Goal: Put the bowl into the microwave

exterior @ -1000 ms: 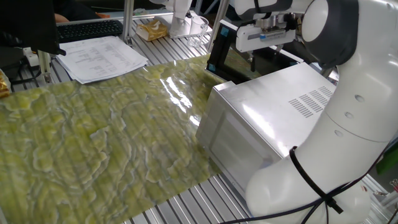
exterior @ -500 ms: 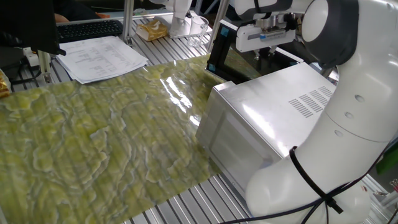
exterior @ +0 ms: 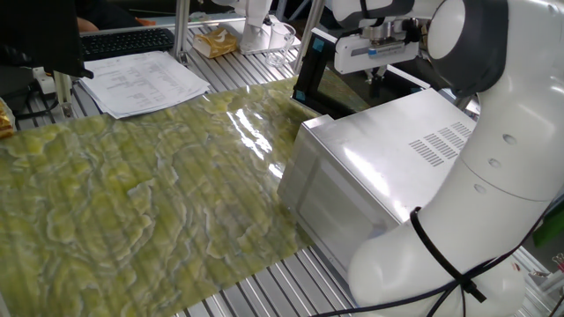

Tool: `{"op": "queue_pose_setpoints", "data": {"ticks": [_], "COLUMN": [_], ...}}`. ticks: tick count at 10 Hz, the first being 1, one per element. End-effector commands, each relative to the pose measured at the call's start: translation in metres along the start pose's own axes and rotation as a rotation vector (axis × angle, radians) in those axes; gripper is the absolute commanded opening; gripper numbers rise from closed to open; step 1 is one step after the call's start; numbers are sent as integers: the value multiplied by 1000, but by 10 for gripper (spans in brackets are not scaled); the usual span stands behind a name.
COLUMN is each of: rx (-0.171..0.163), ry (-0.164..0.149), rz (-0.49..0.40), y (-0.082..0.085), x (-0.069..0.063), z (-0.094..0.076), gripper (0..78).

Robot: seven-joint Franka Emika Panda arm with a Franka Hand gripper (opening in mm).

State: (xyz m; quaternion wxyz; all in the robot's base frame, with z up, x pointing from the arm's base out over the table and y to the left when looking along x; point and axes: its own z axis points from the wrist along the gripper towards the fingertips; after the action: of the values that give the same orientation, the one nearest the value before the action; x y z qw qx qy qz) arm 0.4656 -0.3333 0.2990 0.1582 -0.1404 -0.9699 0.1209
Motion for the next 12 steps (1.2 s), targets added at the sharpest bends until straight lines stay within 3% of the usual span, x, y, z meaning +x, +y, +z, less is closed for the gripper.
{"op": "queue_pose_setpoints", "data": {"ticks": [1,2,7,12], "rx": [-10,-43,-54,-50], "ry": [-25,-186,-232,-237], "rz": [32,72,78,80], "y": [-2,-5,-11,-30], "x": [3,4,10,16], "z": [-2,-6,-12,-42], "gripper": [12,12,12,12]}}
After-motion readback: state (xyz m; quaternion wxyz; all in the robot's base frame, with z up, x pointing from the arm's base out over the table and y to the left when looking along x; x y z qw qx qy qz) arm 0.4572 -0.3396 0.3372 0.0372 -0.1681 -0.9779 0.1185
